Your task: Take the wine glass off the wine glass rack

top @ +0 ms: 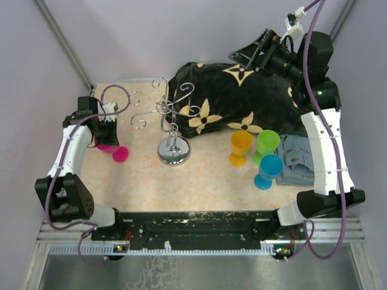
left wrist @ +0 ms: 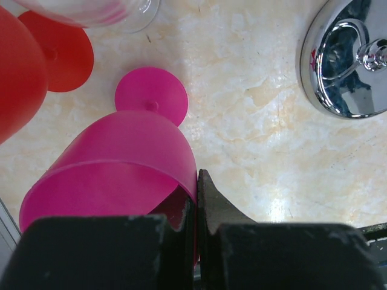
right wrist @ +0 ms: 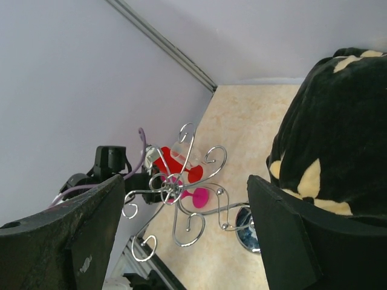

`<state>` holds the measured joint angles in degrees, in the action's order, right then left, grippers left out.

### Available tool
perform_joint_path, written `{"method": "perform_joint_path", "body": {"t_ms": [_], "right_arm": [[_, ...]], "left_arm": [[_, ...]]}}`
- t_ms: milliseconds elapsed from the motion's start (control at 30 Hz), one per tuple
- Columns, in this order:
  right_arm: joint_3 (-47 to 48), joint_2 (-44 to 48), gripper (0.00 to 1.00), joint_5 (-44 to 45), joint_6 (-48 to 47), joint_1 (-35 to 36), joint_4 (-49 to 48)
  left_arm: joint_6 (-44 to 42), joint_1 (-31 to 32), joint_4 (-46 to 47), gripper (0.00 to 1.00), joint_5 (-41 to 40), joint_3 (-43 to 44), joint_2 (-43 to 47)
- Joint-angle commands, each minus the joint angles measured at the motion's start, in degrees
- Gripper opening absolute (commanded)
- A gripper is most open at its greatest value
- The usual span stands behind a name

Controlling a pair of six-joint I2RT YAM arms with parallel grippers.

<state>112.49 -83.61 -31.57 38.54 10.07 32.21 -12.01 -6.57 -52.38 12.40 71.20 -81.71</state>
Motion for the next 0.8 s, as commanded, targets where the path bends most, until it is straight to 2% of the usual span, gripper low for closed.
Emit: {"method": "perform_joint_path", "body": {"t_ms": [0,67,167,233,367,567,667,767], "right_arm": [[0.7,1.9,0.82,-0.1,-0.7,0.0,-1.6],[0.7,1.9,0.82,0.0,-0.7,0.0,-1.6],[0.4,2.0,0.82,0.0,-0.9,-0.1,-1.5],[-0.1,2.3,0.83,0.0,-0.8,-0.1,-1.8],[-0.9,2.5,0.83,-0.4,-0.7,-0.1,-2.5],[-3.2,3.5,0.87,2.0,-1.8,0.0,-1.8],[-5.8,3.9,0.88,6.6,-2.7,0.0,0.3],[-7.9,3.2,0.89,12.7,-4.8,0.0,4.3]], "left_arm": [[-1.2,0.5,3.1,0.01,-1.1,-0.3,-1.2],[-1.5,0.5,2.9,0.15,-0.8,0.1,-1.5],[-1.8,0.4,2.4,0.42,-0.6,0.7,-1.4],[-2.1,0.5,2.2,0.54,-0.1,1.3,-1.3],[-2.0,0.4,-0.2,0.61,0.8,4.0,-1.5],[-1.5,0.5,-2.6,0.7,3.9,15.5,0.7],[2.1,0.4,2.3,0.77,4.8,18.5,3.9],[4.5,0.0,14.7,0.83,4.4,14.3,9.5]]}}
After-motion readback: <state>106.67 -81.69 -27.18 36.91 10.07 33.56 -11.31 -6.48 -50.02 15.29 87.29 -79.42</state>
